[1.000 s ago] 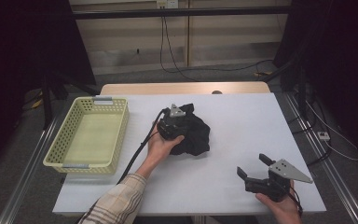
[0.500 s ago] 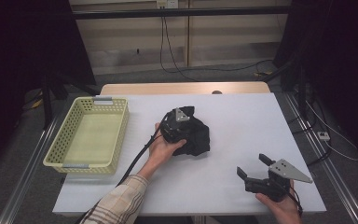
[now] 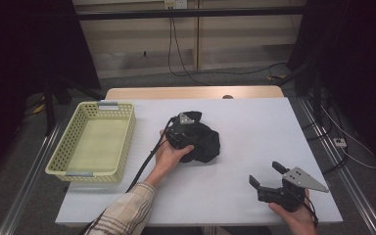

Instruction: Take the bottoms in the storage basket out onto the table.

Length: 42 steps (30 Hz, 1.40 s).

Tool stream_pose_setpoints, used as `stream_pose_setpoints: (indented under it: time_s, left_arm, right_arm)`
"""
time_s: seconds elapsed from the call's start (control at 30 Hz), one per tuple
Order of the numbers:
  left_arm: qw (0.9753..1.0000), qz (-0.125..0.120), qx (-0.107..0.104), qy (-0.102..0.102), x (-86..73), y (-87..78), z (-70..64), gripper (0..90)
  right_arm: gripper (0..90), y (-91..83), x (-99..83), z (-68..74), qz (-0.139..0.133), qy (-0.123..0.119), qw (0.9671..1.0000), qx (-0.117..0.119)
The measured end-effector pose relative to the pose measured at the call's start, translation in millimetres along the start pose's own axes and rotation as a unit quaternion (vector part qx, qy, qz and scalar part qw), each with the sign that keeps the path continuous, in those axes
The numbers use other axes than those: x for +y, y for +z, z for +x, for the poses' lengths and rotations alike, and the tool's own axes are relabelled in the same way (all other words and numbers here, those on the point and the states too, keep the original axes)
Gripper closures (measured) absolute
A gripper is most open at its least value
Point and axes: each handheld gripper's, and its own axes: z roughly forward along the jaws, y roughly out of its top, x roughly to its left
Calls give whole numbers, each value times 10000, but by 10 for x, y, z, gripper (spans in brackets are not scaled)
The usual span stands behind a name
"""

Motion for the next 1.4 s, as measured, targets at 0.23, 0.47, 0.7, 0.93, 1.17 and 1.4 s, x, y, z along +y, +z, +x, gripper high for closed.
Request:
stream_pose_setpoints:
  time_s: [0.23, 0.47, 0.7, 0.93, 1.17, 1.4]
  left_arm:
    - [9998, 2, -154, -125, 7, -13, 34, 347]
    - [9994, -77, -284, -205, 46, -54, 21, 161]
    - [9994, -168, -291, -111, 82, -140, 29, 56]
    - [9987, -318, -375, 99, 95, -195, -17, 58]
    - [9975, -629, -252, 214, 137, -317, -122, 51]
    - [9961, -805, -257, 244, 139, -440, -149, 55]
  right_arm:
    - [46, 7, 0, 1, 11, -3, 10000, 32]
    - [45, -7, -10, -13, 13, 94, 10000, 7]
    - [45, 2, -7, -24, -1, 126, 9999, 21]
    - [45, 9, -17, -52, 7, 182, 9998, 25]
    - [45, 22, -13, -55, 1, 214, 9998, 18]
    - [45, 41, -5, -45, 16, 176, 9998, 11]
